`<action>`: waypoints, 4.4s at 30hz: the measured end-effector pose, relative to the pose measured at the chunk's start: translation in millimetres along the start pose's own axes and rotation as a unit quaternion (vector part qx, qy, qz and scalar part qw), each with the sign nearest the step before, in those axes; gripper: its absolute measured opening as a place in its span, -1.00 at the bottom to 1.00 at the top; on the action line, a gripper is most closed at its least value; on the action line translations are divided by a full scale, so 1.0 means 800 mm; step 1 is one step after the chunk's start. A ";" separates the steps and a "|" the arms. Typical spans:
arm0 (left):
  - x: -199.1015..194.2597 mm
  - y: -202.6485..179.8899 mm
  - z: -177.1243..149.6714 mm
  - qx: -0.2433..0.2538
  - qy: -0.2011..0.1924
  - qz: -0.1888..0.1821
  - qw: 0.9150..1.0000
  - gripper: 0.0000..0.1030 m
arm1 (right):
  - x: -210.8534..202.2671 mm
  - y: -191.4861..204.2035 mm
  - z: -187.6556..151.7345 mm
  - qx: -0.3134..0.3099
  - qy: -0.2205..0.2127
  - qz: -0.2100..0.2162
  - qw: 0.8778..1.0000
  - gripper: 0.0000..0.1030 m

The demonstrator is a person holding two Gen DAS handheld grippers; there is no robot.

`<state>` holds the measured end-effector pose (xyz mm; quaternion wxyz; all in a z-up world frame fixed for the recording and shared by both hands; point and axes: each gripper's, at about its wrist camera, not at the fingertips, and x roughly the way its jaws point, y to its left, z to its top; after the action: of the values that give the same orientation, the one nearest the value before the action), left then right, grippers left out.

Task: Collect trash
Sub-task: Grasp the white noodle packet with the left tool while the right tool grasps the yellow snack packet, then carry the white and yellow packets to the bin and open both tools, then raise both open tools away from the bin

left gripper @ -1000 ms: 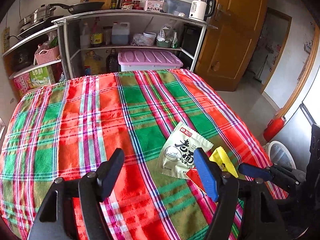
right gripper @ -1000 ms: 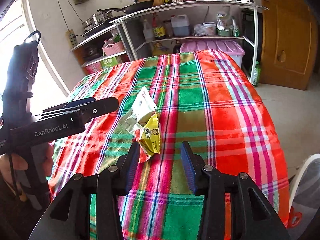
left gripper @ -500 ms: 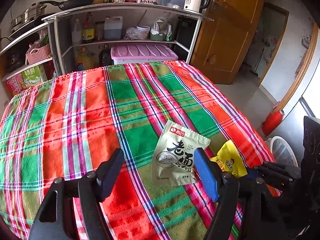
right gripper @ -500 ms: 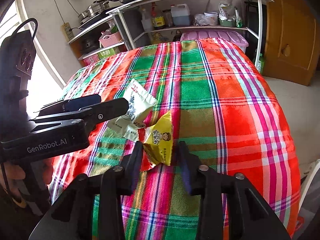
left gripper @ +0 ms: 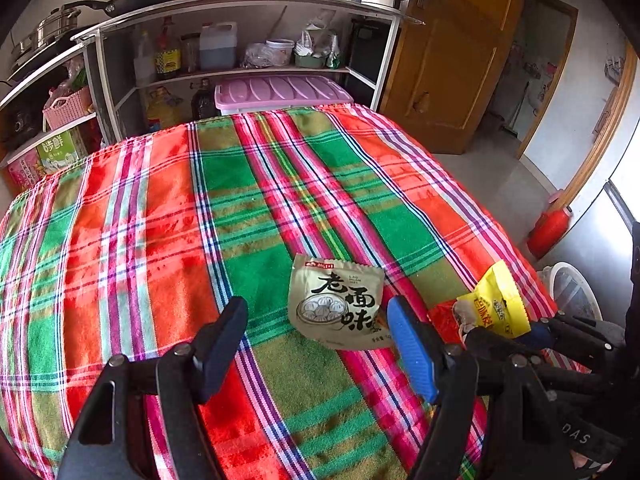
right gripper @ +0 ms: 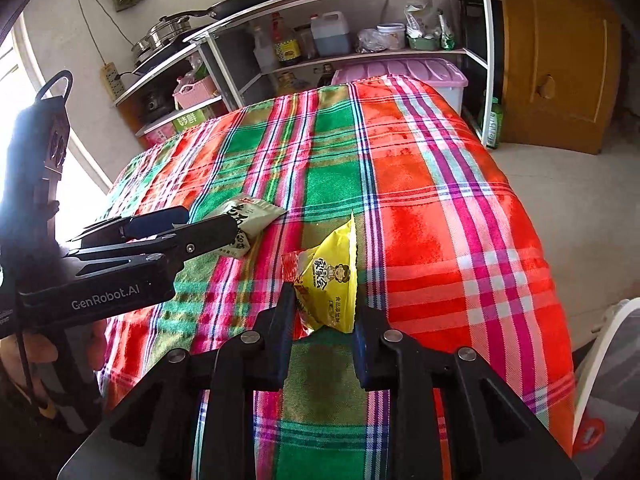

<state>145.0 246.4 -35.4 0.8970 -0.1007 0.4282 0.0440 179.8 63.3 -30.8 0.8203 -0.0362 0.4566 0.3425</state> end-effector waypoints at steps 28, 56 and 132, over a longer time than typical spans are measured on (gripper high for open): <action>-0.032 -0.043 0.000 0.032 -0.033 0.024 0.999 -0.06 | -0.037 -0.017 -0.009 0.020 -0.030 -0.015 0.999 -0.51; -0.087 -0.206 -0.022 0.109 -0.066 -0.049 0.991 -0.06 | -0.183 -0.095 -0.060 0.070 -0.111 -0.079 0.988 -0.51; -0.103 -0.368 -0.104 0.144 -0.090 -0.075 0.983 0.50 | -0.308 -0.195 -0.219 0.168 -0.161 -0.280 0.931 -0.15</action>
<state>78.1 -58.3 19.7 0.9377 0.0021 0.3388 -0.0765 59.8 -251.2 19.1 0.9396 0.0316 0.3404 0.0182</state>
